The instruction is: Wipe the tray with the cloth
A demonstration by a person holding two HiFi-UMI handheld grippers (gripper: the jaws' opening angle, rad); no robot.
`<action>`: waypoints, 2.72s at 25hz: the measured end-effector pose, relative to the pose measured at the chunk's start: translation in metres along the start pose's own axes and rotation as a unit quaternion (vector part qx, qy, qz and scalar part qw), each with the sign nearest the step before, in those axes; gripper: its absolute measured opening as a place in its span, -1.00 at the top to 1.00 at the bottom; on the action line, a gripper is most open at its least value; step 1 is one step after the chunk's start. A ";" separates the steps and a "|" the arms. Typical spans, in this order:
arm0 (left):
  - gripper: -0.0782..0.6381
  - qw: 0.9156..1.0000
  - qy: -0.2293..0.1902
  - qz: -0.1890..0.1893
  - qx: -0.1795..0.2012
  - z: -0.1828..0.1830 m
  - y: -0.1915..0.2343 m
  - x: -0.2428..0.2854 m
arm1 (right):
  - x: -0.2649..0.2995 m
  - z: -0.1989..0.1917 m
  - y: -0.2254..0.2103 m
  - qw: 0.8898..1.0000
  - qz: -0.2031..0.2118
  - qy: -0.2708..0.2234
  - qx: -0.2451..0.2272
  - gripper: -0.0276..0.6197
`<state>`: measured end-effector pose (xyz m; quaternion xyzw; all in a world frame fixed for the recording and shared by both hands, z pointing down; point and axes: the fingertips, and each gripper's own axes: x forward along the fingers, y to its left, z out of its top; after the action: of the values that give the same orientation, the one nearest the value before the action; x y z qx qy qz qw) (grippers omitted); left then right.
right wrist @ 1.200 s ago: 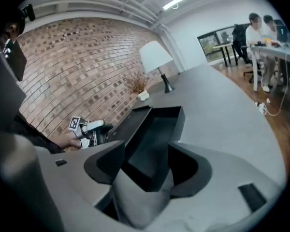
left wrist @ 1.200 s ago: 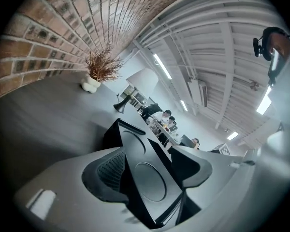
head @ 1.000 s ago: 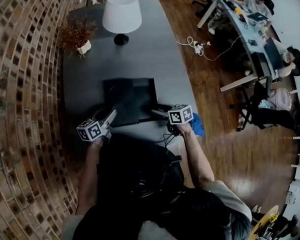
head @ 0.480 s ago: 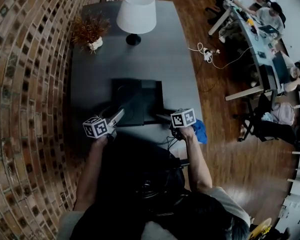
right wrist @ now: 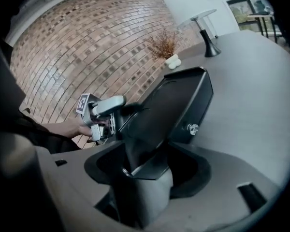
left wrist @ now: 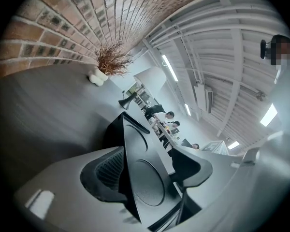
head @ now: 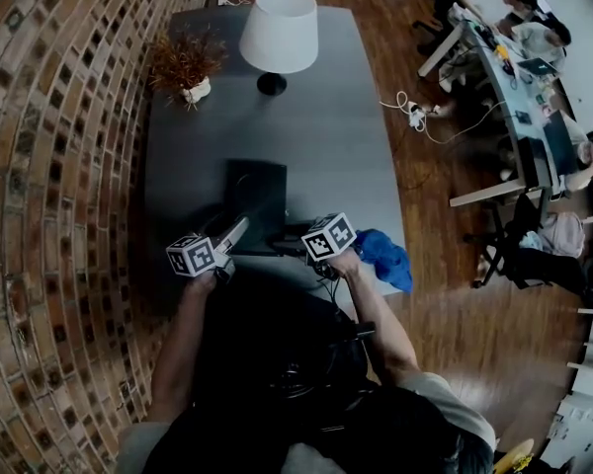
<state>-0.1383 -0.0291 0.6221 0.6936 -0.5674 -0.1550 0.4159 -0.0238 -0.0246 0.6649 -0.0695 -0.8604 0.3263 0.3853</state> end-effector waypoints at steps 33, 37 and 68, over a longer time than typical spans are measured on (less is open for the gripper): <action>-0.16 0.989 -0.070 0.063 -0.112 0.016 0.036 -0.046 | -0.015 0.116 -0.109 0.990 -0.076 0.051 -0.111 0.09; -0.16 0.992 -0.061 0.064 -0.089 0.059 0.064 -0.014 | -0.031 0.105 -0.110 0.995 -0.084 -0.010 -0.057 0.04; 0.00 0.994 -0.094 0.027 -0.056 0.130 0.072 0.042 | -0.042 0.138 -0.130 0.978 -0.150 -0.134 0.056 0.10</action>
<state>-0.2625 -0.1210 0.6084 0.6360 -0.6132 -0.2394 0.4028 -0.0752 -0.2110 0.6516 0.1261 -0.8852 0.3187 0.3146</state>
